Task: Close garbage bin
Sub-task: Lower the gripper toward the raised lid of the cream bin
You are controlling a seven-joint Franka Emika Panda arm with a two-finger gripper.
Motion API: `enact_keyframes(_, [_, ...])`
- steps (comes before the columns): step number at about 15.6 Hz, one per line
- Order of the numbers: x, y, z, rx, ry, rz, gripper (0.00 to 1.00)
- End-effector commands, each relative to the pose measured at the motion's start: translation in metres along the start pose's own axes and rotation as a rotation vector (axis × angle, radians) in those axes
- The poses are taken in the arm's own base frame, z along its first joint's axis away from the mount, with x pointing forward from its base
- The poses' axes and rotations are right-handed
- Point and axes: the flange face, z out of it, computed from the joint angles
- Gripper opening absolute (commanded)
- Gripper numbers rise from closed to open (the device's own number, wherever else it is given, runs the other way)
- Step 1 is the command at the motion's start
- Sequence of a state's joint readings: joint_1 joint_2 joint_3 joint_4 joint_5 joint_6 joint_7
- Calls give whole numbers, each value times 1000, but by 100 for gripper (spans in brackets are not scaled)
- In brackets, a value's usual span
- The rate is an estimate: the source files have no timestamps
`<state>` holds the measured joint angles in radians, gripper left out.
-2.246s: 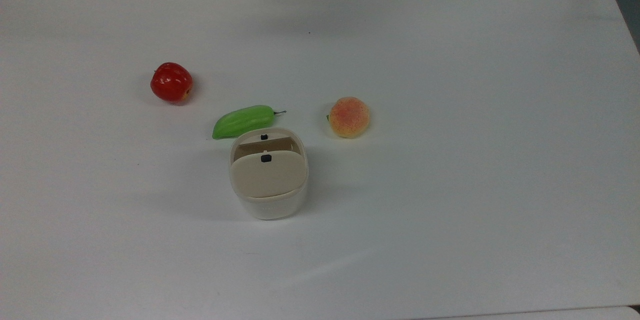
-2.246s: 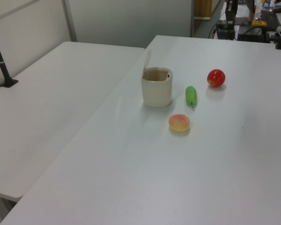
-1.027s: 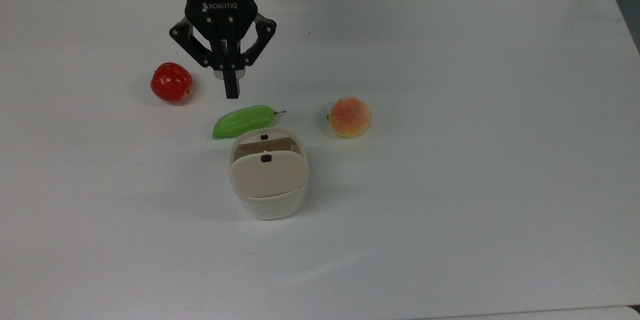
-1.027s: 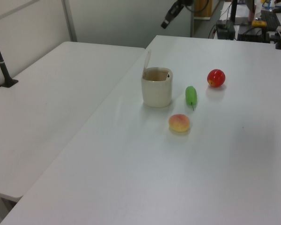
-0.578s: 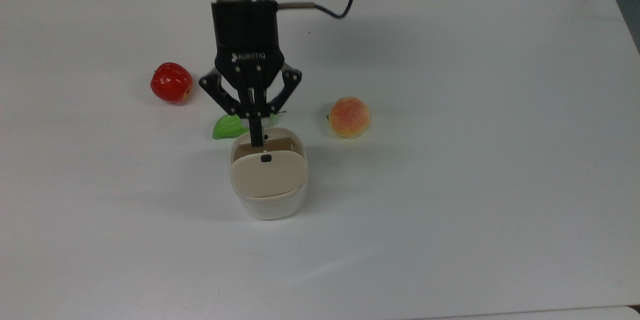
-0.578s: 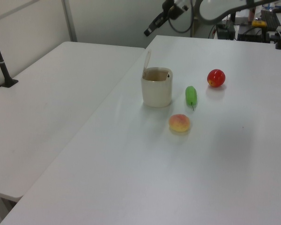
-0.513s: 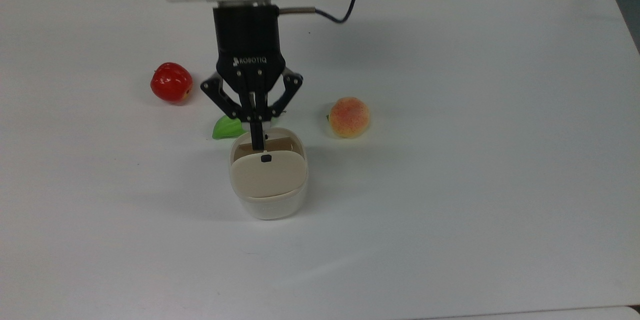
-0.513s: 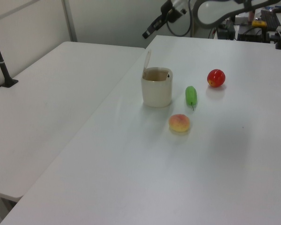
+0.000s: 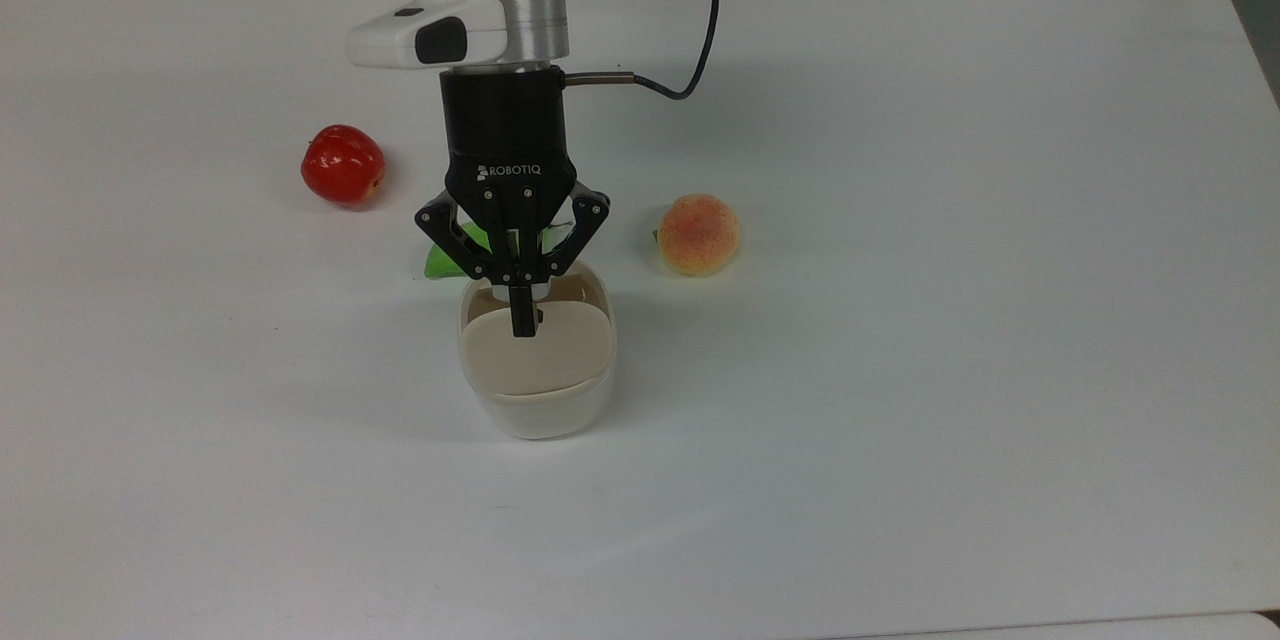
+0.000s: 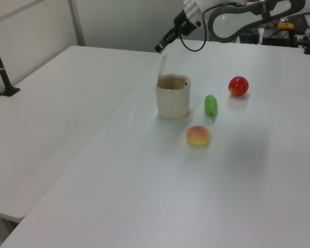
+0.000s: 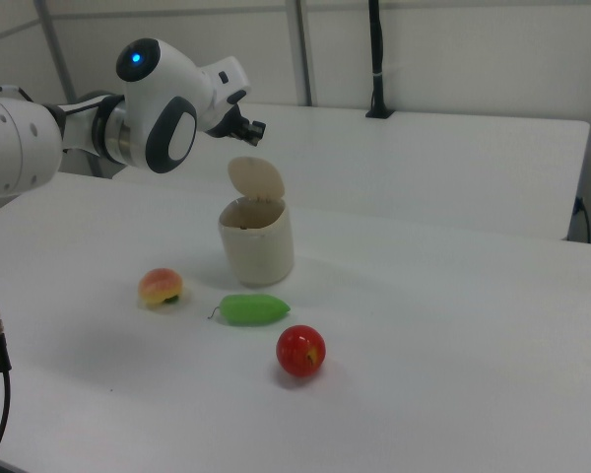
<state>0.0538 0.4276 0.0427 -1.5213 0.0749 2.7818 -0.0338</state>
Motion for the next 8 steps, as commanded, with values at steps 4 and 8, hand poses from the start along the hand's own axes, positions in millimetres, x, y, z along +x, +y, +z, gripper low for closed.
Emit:
enact_keyframes(4, [-6, -3, 3, -6, -103, -36, 0])
enact_keyframes(8, [-10, -2, 0, -9, -174, -39, 0])
